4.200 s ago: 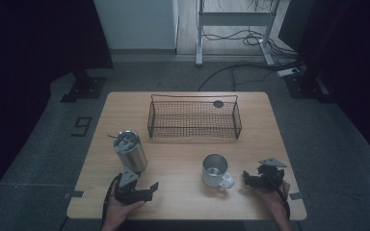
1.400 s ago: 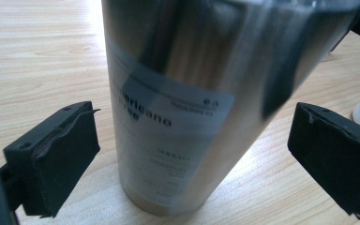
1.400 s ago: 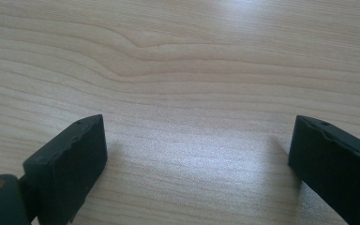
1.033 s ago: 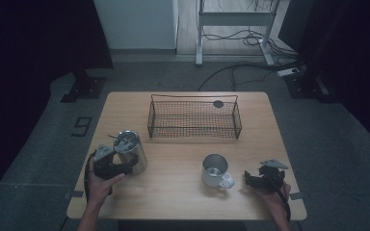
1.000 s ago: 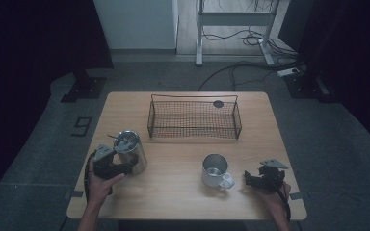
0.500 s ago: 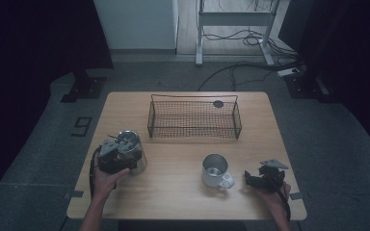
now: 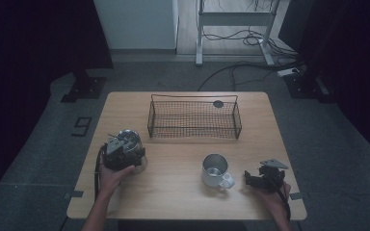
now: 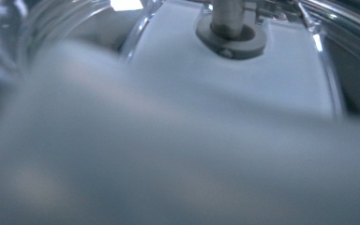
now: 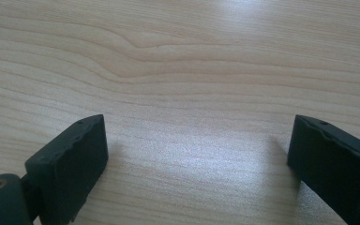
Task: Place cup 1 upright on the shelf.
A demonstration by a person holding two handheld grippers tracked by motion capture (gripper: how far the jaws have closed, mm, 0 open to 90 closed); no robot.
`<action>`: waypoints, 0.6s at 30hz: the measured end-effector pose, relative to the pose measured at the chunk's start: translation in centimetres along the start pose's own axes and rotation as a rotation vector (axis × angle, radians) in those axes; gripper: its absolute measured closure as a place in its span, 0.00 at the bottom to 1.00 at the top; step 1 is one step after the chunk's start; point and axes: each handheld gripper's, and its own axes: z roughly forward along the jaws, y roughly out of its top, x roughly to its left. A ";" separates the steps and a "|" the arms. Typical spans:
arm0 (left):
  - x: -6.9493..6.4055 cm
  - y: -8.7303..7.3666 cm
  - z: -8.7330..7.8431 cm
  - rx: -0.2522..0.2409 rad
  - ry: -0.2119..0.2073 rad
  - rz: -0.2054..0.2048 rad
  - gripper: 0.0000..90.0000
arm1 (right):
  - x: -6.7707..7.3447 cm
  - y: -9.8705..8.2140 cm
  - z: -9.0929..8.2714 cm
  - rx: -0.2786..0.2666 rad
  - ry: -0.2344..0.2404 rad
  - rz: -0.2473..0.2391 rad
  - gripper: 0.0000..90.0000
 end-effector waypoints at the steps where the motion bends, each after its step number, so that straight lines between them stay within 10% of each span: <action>1: 0.0 0.0 0.0 0.001 0.000 0.002 0.02 | 0.0 0.0 0.0 0.000 0.001 -0.001 0.06; 18: -0.2 0.2 -0.3 0.022 0.000 0.017 0.04 | 0.0 0.0 0.0 -0.001 -0.001 0.001 0.07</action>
